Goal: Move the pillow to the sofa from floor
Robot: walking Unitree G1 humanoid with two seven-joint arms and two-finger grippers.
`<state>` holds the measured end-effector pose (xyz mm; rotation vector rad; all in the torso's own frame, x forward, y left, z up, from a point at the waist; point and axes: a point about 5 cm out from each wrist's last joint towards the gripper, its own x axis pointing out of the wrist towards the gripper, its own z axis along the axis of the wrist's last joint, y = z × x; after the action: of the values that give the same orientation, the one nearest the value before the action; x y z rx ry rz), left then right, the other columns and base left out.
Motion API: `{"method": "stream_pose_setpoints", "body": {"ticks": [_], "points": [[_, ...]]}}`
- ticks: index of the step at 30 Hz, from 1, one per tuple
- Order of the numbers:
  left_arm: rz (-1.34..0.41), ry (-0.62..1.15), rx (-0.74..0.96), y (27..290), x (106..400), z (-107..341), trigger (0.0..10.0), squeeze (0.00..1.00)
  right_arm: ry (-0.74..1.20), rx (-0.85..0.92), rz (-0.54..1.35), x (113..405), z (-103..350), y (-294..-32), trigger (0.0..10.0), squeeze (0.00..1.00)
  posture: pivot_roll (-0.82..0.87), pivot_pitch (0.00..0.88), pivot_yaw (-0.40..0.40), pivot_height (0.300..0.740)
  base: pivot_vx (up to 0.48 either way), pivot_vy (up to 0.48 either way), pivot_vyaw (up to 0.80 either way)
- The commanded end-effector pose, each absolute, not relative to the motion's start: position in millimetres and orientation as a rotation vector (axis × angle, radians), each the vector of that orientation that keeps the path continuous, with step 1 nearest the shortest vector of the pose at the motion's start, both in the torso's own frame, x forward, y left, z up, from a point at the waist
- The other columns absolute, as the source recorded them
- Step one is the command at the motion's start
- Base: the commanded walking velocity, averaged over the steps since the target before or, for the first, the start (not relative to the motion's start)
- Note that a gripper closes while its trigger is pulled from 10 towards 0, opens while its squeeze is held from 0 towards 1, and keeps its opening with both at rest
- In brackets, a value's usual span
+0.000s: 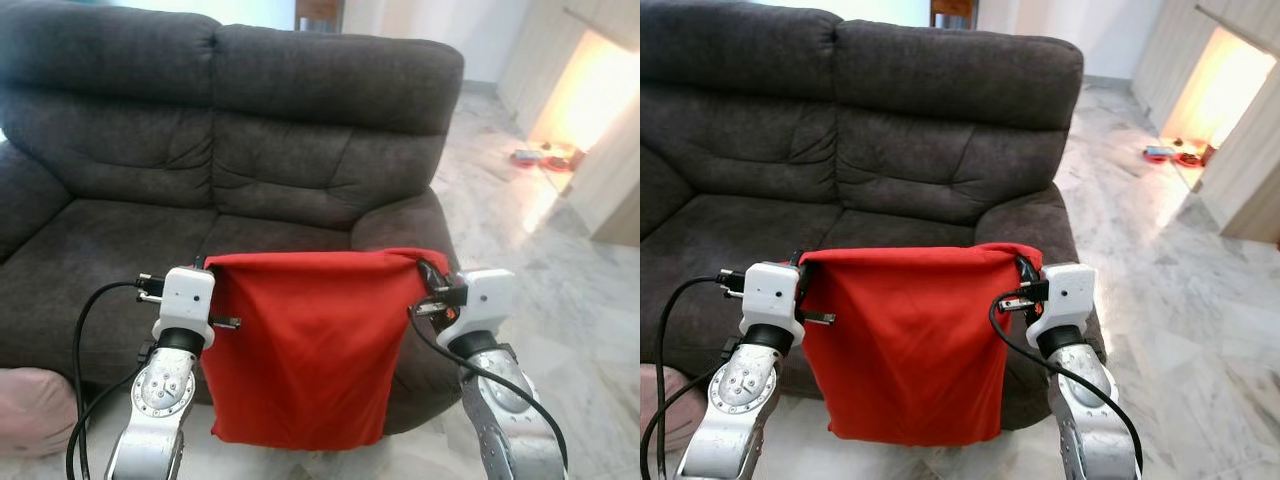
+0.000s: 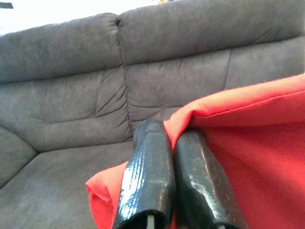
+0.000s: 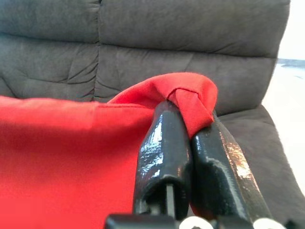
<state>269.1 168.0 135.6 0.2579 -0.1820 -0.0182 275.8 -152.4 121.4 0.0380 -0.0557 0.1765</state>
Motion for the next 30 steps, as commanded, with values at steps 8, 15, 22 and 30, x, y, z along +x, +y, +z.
{"method": "stream_pose_setpoints", "body": {"ticks": [8,15,22,30], "points": [[-0.042,-0.304,0.268,163.6,282.8,163.7,10.0,0.0,-0.12,0.06,0.147,285.5,131.0,-148.2,10.0,0.0,0.16,0.0,-0.033,0.74,0.261,0.0,0.0],[-0.032,-0.411,0.299,164.6,289.4,194.0,10.0,0.0,-0.161,0.066,0.164,289.3,141.7,-143.2,10.0,0.0,0.17,0.0,-0.032,0.74,0.275,0.0,0.0],[-0.03,-0.463,0.3,164.5,289.9,210.7,10.0,0.0,-0.218,0.08,0.17,290.7,158.2,-142.1,10.0,0.0,0.17,0.0,-0.033,0.74,0.295,0.0,0.0],[-0.031,-0.462,0.301,164.7,290.2,211.6,10.0,0.0,-0.219,0.081,0.171,290.8,158.7,-141.9,10.0,0.0,0.17,0.0,-0.033,0.74,0.3,0.0,0.0]]}}
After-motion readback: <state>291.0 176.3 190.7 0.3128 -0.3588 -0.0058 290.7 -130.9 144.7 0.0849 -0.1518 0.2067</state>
